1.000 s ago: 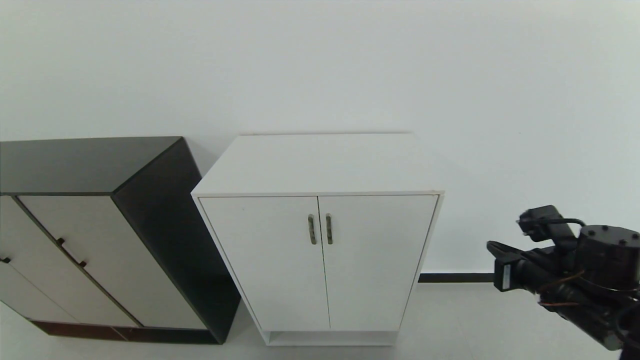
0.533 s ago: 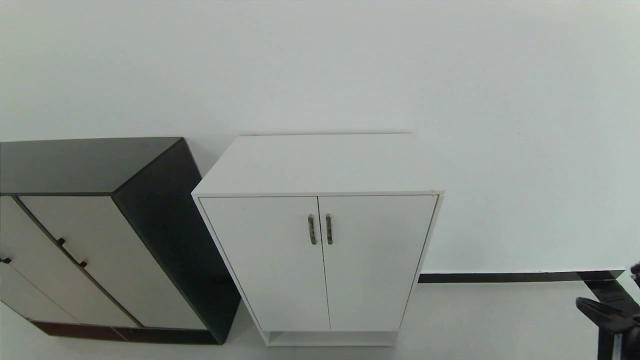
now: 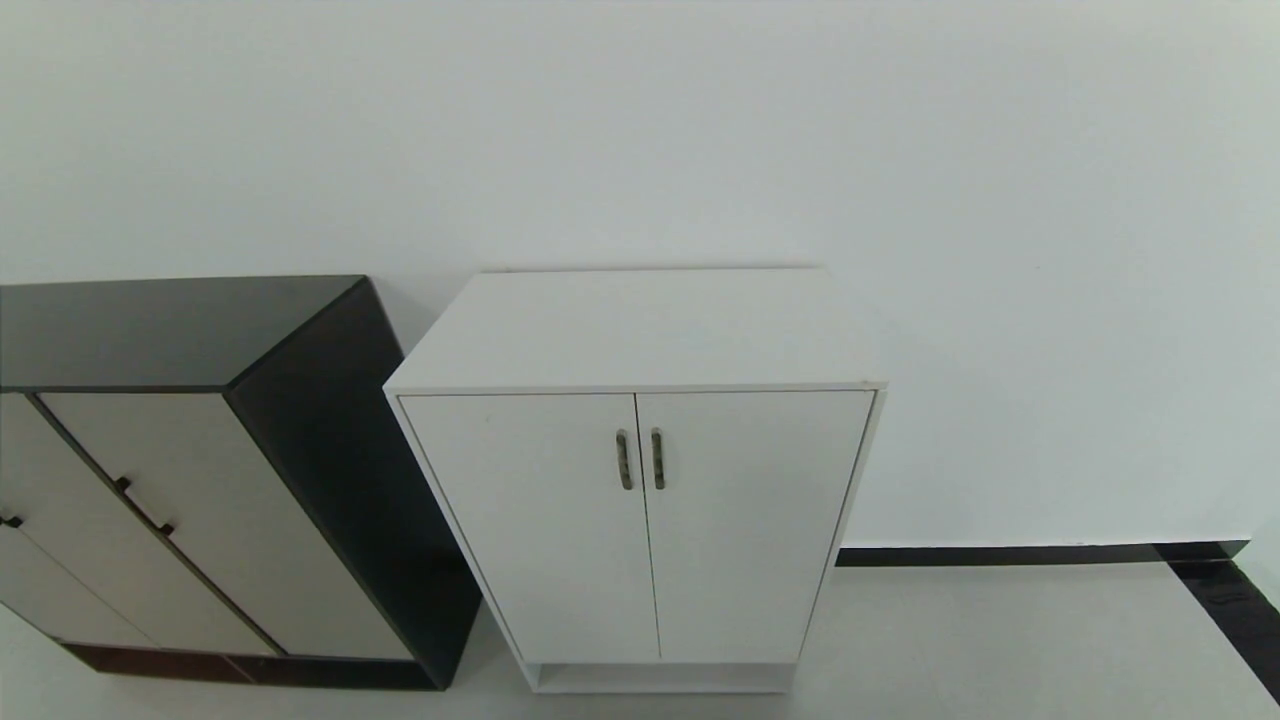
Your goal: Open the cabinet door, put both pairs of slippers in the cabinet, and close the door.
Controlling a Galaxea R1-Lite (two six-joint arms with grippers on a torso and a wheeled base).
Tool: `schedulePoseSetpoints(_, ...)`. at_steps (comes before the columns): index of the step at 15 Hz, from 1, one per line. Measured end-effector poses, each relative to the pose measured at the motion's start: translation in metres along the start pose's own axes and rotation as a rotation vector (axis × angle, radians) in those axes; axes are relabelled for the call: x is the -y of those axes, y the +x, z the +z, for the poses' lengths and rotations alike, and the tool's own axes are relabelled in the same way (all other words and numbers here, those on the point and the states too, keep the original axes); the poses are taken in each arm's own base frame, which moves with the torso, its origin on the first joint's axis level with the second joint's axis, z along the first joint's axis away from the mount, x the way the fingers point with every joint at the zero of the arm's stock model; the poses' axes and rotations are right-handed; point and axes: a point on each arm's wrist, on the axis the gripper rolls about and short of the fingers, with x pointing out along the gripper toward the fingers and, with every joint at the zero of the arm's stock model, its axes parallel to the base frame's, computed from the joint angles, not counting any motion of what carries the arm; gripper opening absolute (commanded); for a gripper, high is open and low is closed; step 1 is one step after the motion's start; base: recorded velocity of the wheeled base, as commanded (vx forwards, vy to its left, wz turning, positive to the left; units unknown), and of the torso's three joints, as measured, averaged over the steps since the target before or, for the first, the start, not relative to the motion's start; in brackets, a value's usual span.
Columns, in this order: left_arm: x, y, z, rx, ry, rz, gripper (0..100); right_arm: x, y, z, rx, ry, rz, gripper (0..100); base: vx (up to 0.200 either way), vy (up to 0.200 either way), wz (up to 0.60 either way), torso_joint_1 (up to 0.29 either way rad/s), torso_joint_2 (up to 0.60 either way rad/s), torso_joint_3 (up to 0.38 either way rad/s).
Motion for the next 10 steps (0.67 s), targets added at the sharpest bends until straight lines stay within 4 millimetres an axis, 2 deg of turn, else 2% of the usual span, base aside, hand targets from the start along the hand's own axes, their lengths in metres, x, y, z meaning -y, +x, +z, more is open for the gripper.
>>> schedulePoseSetpoints(4,0.0,0.0,0.0,0.001,0.0,0.0,0,0.0,-0.007,-0.019,0.019,0.006,0.003,0,0.0,0.0,0.0,0.0,0.0,0.0)
schedulePoseSetpoints(10,0.0,0.0,0.0,0.001,0.0,0.0,0,0.0,-0.014,-0.027,0.076,0.002,0.087,0,0.0,0.0,0.0,0.0,0.0,0.0)
